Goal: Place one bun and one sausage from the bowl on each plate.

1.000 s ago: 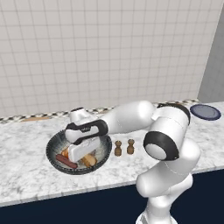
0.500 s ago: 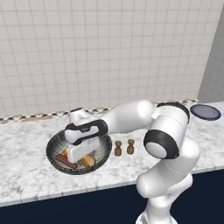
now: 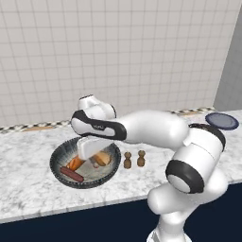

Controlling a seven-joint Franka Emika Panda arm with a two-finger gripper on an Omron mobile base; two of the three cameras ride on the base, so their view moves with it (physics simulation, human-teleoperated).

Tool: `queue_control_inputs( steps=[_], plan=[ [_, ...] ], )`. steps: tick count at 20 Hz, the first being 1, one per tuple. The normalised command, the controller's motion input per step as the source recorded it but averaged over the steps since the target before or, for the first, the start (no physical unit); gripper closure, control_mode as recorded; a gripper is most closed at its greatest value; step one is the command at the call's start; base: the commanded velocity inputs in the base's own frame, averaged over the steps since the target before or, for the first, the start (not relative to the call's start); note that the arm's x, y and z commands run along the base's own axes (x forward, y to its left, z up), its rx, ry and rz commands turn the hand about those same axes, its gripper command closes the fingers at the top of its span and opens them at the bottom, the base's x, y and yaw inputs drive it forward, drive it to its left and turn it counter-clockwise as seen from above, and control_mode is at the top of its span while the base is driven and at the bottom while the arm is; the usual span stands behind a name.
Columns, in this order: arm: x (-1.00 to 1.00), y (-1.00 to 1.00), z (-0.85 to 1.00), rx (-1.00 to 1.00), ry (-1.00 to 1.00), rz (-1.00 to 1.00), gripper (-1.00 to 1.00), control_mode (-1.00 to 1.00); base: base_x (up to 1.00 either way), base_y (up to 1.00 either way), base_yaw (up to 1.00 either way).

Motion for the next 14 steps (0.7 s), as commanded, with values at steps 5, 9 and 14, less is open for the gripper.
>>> queue_control_inputs(
  steps=[5, 9, 14],
  plan=[
    [-0.03, -0.82, 1.0, 0.0, 0.0, 0.0, 1.0, -1.0, 0.0, 0.0, 0.0],
    [0.0, -0.7, 0.75, 0.0, 0.0, 0.0, 1.0, -1.0, 0.0, 0.0, 0.0],
    [0.24, -0.83, 0.05, 0.04, 0.0, 0.0, 1.0, -1.0, 0.0, 0.0, 0.0]
  ],
)
